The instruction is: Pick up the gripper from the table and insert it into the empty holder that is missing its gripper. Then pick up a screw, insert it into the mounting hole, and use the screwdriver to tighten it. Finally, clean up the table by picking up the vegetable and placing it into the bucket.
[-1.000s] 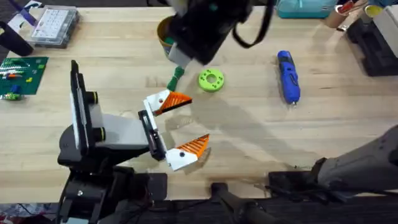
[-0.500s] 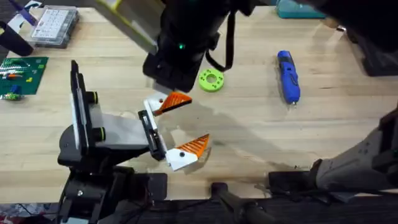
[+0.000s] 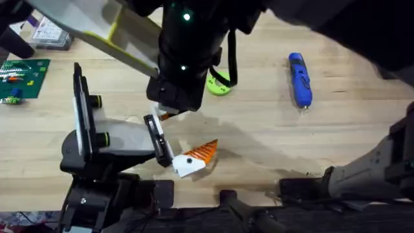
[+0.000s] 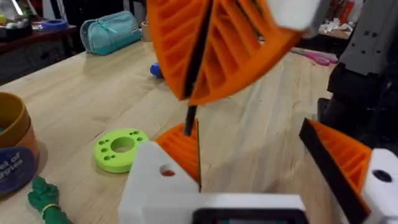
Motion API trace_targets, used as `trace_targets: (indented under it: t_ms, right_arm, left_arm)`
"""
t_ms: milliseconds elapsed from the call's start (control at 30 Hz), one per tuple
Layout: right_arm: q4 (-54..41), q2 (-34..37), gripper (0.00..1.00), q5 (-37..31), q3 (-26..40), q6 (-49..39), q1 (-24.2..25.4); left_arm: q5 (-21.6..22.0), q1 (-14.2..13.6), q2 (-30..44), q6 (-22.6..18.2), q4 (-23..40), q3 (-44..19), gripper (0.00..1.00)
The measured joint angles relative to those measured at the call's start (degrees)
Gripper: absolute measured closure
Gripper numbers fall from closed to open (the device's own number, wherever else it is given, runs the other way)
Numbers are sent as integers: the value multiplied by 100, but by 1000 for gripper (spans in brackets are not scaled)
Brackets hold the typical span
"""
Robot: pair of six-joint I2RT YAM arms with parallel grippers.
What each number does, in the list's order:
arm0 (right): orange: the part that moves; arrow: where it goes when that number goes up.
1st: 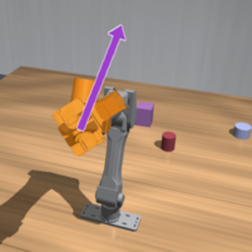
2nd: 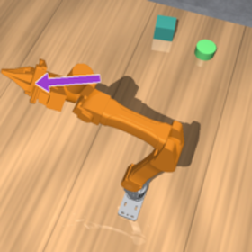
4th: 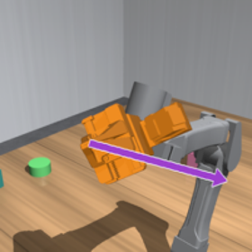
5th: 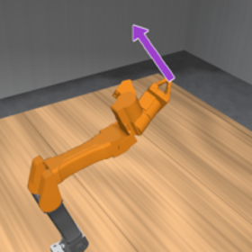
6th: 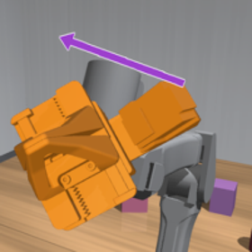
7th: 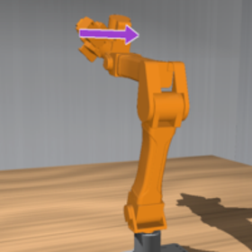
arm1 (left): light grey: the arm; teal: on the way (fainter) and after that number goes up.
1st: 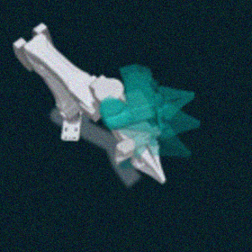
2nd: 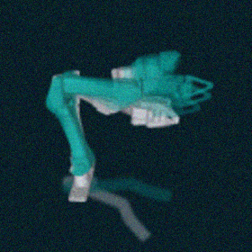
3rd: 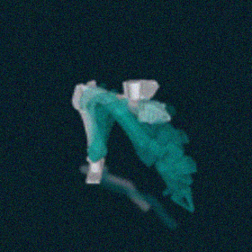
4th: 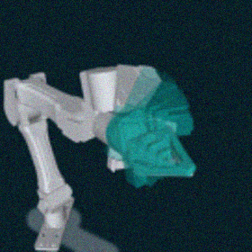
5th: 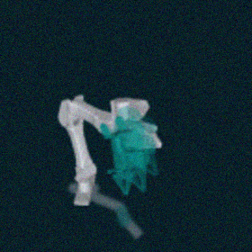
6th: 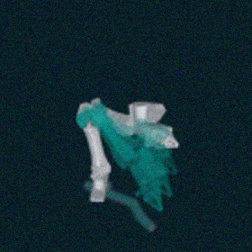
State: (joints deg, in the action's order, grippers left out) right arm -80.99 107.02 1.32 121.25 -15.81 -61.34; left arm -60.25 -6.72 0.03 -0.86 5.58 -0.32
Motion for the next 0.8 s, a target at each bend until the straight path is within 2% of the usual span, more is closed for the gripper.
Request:
trace_targets:
  t_ms: [800]
  right_arm:
    - [46,149,994,0,9,-140,-4]
  left_arm:
    - [0,0,1,1,0,0,16]
